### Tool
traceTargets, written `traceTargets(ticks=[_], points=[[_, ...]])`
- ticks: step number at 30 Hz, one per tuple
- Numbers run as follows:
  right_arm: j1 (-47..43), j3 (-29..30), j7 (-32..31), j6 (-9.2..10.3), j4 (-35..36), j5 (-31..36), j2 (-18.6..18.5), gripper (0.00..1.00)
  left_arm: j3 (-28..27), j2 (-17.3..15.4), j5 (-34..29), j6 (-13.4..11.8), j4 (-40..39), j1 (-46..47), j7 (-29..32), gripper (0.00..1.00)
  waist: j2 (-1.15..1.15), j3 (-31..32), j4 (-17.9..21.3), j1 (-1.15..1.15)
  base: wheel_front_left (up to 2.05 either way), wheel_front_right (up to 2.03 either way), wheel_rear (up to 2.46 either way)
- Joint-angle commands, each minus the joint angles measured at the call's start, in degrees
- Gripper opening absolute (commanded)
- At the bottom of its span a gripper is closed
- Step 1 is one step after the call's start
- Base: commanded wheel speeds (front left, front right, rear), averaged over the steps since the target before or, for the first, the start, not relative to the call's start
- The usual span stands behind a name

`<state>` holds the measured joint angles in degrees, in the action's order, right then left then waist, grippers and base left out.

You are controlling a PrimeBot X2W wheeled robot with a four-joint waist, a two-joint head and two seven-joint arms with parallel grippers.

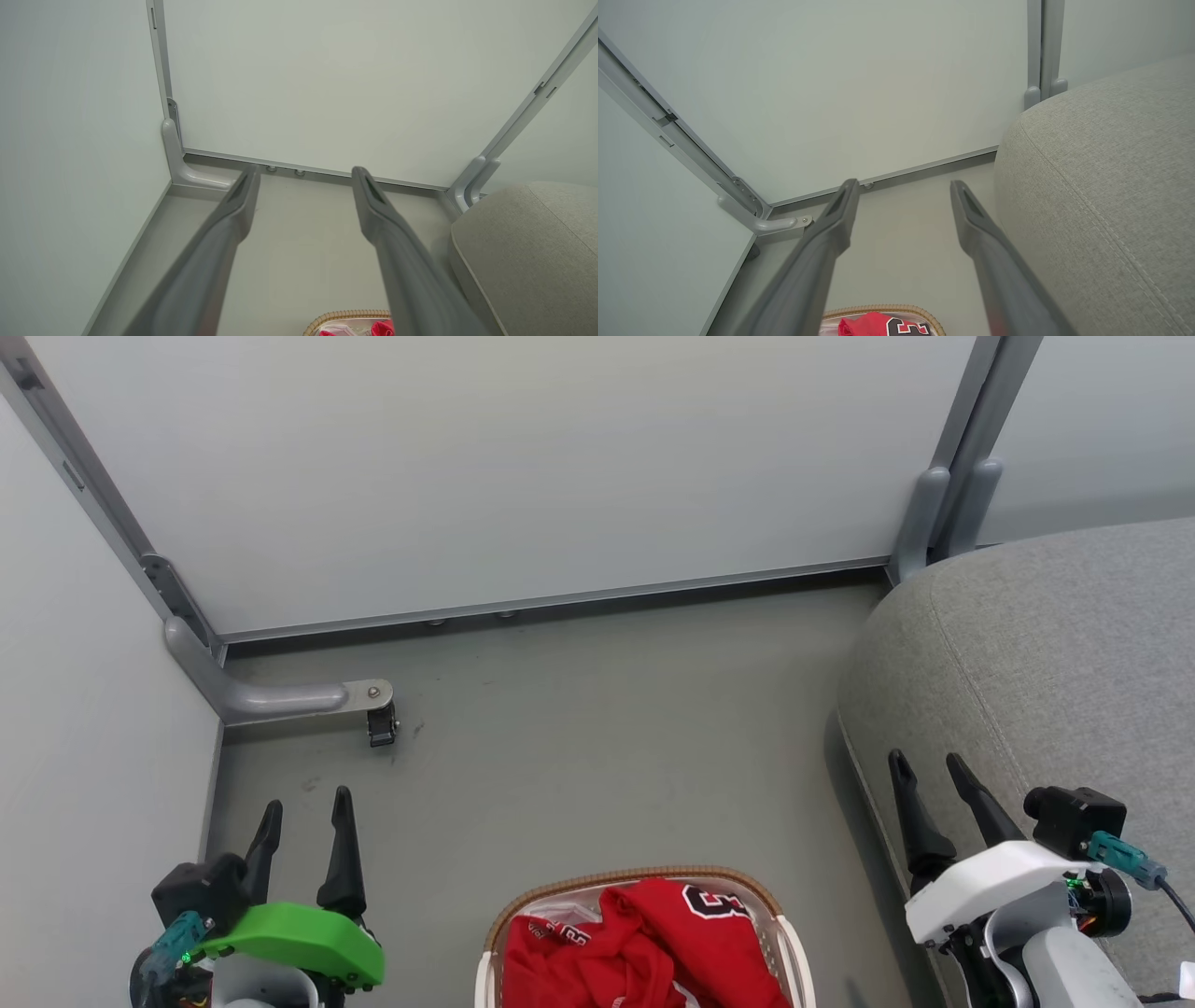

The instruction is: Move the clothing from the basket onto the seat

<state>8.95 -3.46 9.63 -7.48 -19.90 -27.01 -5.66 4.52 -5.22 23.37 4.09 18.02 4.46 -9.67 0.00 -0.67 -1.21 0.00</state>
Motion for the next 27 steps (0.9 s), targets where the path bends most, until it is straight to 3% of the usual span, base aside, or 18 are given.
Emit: traceTargets(ticks=[1, 10, 27], points=[[1.4, -0.1, 0.7, -0.01, -0.1, 1.8, -0.4, 1.0, 0.1, -0.5, -1.8, -0.2, -0.3, 0.3, -0.6, 1.0, 0.0, 0.0, 0.0, 0.0, 0.0, 0.0, 0.0], [1.2, -0.1, 1.8, -0.01, -1.4, 6.3, -0.2, 1.0, -0.1, 0.0, -5.7, -0.4, -0.1, -0.5, -1.7, 1.0, 0.0, 0.1, 0.0, 0.0, 0.0, 0.0, 0.0], [0.8, 0.8, 3.8, -0.02, -2.5, 13.7, 0.5, 1.0, -1.5, 1.6, -12.7, 1.9, -0.3, -1.7, -3.7, 1.0, 0.0, -0.1, 0.2, 0.0, 0.0, 0.0, 0.0]])
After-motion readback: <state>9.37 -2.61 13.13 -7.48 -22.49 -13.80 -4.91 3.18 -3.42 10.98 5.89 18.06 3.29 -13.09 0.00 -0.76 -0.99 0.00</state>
